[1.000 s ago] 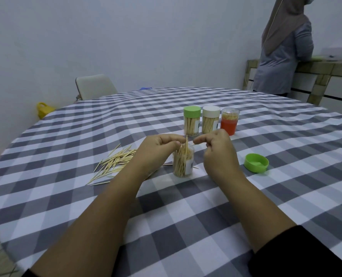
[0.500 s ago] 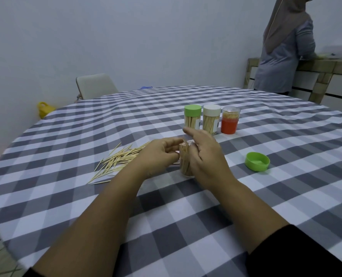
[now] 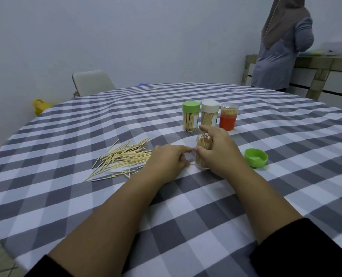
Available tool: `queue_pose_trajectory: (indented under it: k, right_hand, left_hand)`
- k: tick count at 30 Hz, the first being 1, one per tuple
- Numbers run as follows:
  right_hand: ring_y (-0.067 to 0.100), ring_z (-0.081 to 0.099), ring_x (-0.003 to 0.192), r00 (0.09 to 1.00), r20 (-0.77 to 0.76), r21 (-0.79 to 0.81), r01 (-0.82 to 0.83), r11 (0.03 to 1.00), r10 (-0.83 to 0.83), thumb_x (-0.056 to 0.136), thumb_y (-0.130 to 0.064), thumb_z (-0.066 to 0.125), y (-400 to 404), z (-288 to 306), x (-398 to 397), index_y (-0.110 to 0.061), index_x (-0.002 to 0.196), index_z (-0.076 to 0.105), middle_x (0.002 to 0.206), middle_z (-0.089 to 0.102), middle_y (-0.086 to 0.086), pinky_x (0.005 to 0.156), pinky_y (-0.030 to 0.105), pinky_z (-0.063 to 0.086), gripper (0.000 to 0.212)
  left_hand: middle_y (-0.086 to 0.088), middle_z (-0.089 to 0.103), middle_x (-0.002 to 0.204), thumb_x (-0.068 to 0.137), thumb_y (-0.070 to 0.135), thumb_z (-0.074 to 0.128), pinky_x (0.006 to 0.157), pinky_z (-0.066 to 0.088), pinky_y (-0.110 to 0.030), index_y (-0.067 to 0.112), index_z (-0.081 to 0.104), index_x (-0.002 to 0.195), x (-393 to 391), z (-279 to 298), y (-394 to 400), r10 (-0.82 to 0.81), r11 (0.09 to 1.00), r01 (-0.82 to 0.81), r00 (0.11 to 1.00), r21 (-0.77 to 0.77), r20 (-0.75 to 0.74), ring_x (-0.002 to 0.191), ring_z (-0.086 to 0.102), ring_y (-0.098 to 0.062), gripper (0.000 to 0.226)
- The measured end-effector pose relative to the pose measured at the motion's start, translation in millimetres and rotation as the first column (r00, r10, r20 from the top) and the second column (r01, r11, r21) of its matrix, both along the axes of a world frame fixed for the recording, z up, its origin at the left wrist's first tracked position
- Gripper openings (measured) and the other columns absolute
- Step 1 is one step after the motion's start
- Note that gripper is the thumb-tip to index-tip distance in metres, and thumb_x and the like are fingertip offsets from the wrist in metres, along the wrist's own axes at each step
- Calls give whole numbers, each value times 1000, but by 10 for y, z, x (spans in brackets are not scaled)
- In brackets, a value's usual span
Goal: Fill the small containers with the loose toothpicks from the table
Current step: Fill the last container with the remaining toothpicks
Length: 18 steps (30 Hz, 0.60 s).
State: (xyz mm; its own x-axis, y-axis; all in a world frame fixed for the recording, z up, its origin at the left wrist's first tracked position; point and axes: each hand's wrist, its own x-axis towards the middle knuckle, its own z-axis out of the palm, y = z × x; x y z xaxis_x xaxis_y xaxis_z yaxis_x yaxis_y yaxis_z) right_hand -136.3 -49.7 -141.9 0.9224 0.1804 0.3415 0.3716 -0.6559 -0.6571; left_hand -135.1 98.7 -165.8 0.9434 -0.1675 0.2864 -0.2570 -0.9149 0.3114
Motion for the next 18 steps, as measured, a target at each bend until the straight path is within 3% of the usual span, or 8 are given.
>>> queue_pose_trajectory:
  k: [4, 10, 14, 18]
  right_hand:
    - [17, 37, 130, 1000, -30, 17, 5, 1000, -5, 88, -21, 64, 77, -41, -18, -27, 143, 34, 146, 34, -1, 102, 29, 34, 63]
    - [19, 45, 124, 976, -149, 177, -134, 975, 161, 83, -21, 71, 283, -151, -108, -31, 147, 19, 143, 38, 1, 100, 36, 46, 83]
    - [11, 50, 104, 924, -255, 158, -250, 955, 284, 83, -17, 70, 358, -237, -147, -33, 149, 9, 142, 42, -1, 72, 17, 48, 91]
    - [13, 53, 112, 917, -274, 171, -251, 953, 291, 82, -19, 72, 384, -240, -156, -29, 150, 12, 139, 49, -2, 85, 21, 44, 91]
  left_hand:
    - [5, 66, 112, 96, 35, 47, 103, 25, -38, 32, 48, 134, 16, 25, 76, 102, 978, -101, 995, 181, 3, 114, 51, -16, 39]
    - [10, 64, 112, 89, 42, 58, 101, 24, -40, 35, 58, 121, -38, 199, 349, 243, 944, -203, 961, 262, -133, 112, 54, -14, 32]
    - [11, 64, 95, 90, 34, 57, 103, 32, -39, 37, 64, 105, -161, 298, 529, 229, 962, -194, 956, 190, -183, 102, 56, -15, 17]
    - [18, 65, 83, 84, 26, 58, 99, 43, -43, 31, 69, 89, -342, 289, 827, 201, 979, -203, 949, 17, -243, 88, 60, -8, 13]
